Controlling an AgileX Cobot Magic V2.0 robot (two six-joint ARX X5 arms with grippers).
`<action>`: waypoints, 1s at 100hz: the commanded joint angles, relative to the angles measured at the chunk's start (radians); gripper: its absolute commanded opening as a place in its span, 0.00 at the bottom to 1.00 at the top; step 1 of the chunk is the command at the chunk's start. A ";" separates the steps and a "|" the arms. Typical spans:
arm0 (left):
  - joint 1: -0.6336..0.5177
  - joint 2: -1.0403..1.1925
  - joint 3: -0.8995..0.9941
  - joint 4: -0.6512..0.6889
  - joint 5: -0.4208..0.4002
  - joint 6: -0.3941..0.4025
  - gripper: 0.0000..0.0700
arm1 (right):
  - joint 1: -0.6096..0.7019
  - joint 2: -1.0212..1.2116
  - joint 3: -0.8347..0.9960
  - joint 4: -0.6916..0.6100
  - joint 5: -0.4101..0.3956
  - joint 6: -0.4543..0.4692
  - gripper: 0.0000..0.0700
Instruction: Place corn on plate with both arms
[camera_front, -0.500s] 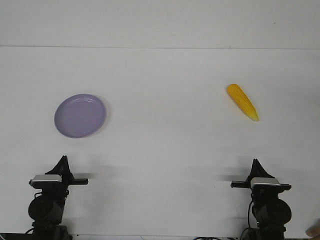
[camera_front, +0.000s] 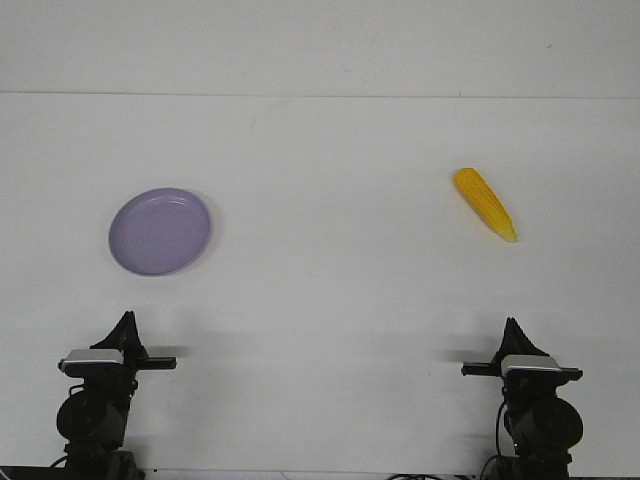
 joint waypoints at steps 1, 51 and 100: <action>0.002 -0.001 -0.021 0.014 0.004 -0.048 0.02 | 0.000 0.001 -0.003 0.008 0.000 0.010 0.02; 0.002 0.059 0.110 0.031 0.006 -0.375 0.36 | 0.000 0.001 -0.003 0.008 0.000 0.010 0.02; 0.114 0.845 0.722 -0.231 -0.049 -0.209 0.55 | 0.000 0.001 -0.003 0.008 0.001 0.010 0.02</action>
